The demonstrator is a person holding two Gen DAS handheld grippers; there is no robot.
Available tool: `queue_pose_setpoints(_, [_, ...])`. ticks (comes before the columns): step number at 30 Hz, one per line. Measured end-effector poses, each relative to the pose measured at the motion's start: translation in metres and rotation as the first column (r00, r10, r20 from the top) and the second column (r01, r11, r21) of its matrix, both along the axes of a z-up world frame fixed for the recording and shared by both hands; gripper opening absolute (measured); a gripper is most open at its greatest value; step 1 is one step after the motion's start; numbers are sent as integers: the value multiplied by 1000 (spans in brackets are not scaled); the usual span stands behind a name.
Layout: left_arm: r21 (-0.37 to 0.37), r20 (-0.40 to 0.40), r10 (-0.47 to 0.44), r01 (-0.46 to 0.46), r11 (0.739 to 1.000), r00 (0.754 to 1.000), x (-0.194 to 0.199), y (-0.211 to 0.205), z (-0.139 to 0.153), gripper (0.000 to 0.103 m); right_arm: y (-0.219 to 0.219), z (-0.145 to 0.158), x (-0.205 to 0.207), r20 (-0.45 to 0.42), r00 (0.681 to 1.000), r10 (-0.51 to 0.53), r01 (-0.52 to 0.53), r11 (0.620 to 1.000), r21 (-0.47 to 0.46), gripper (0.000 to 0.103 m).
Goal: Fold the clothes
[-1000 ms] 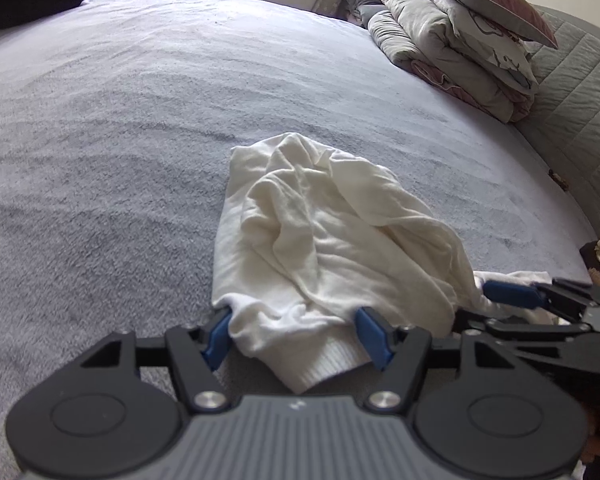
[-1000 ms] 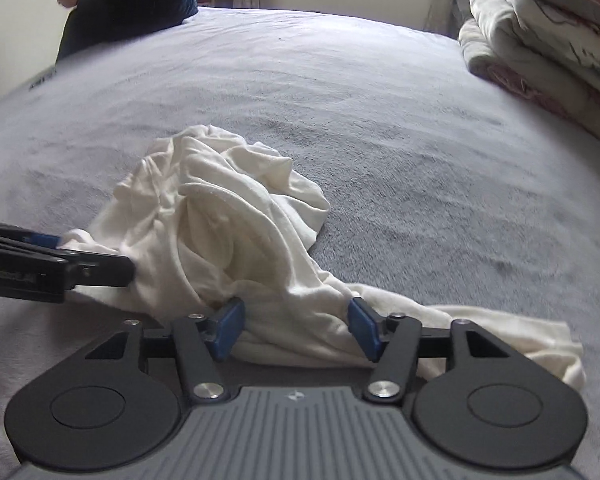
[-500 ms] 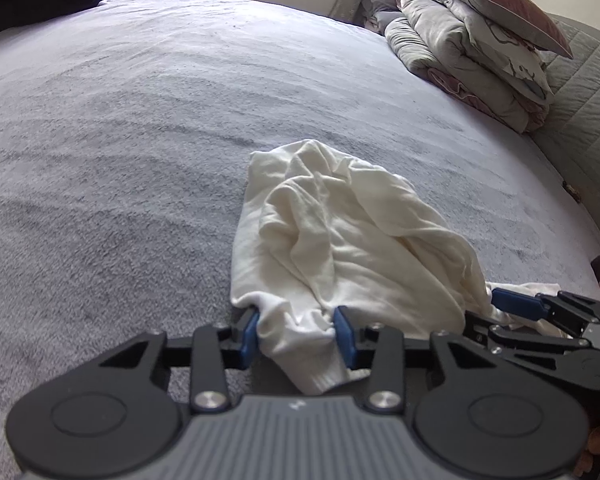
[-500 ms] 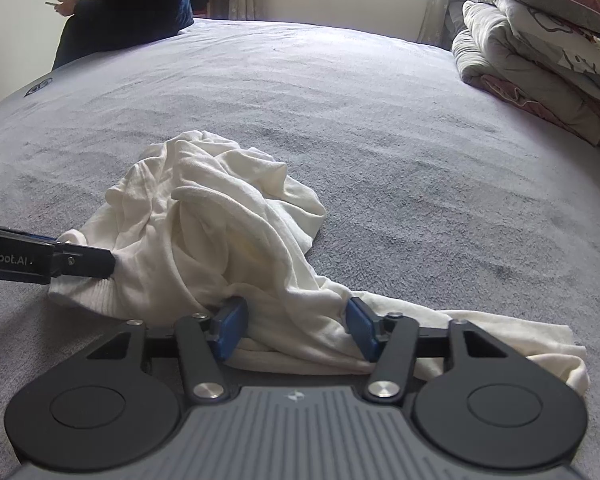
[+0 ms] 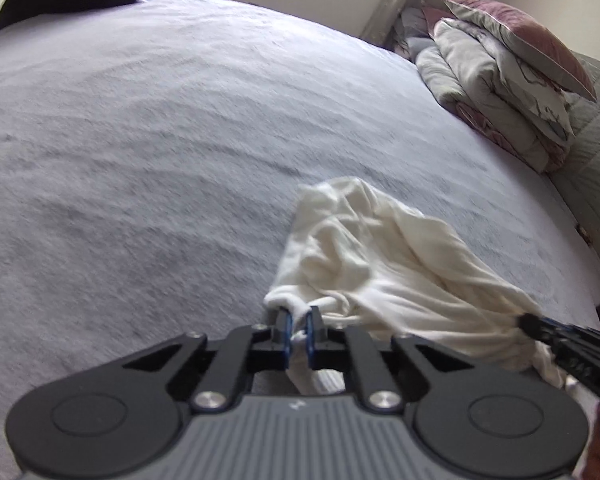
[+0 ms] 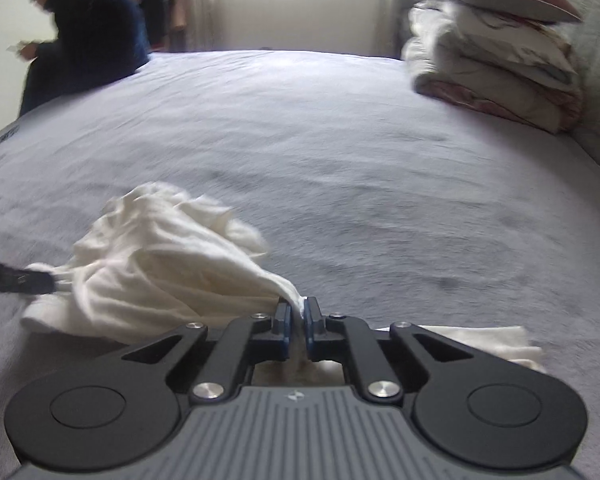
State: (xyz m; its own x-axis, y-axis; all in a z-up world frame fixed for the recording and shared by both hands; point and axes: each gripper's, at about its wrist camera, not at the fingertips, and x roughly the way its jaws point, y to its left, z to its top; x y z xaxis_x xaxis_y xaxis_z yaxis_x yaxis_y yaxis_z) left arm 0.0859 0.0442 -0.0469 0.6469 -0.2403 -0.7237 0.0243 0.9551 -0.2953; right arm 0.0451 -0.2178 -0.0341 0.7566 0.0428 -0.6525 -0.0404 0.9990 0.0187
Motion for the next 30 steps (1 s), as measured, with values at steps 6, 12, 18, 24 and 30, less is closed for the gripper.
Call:
queue_pose_setpoints(6, [26,39,74,-75,997,996,7,24,12,7,-35,14,-1,25,992,-126,126,992,25,8])
queue_pose_setpoints(12, [12,59,154,-155,988,986,11,54,21,7,-70,19,-4,26,972,-234,232,970,77,8])
queue_pose_setpoints(18, [-9,64,155,-155,988,986,17,61,21,7,-83,15,-2,-3,965,-260,258,956,141,8])
queue_pose_setpoints(24, [-13,12,110,-110,994,994,20,52,12,26,-78,11,-2,-19,970,-241,242,962,130,19])
queue_pose_setpoints(30, [-62,-33,115,-117,991,993,21,58,9,63,-73,15,-6,2,978,-207,205,971,122,37])
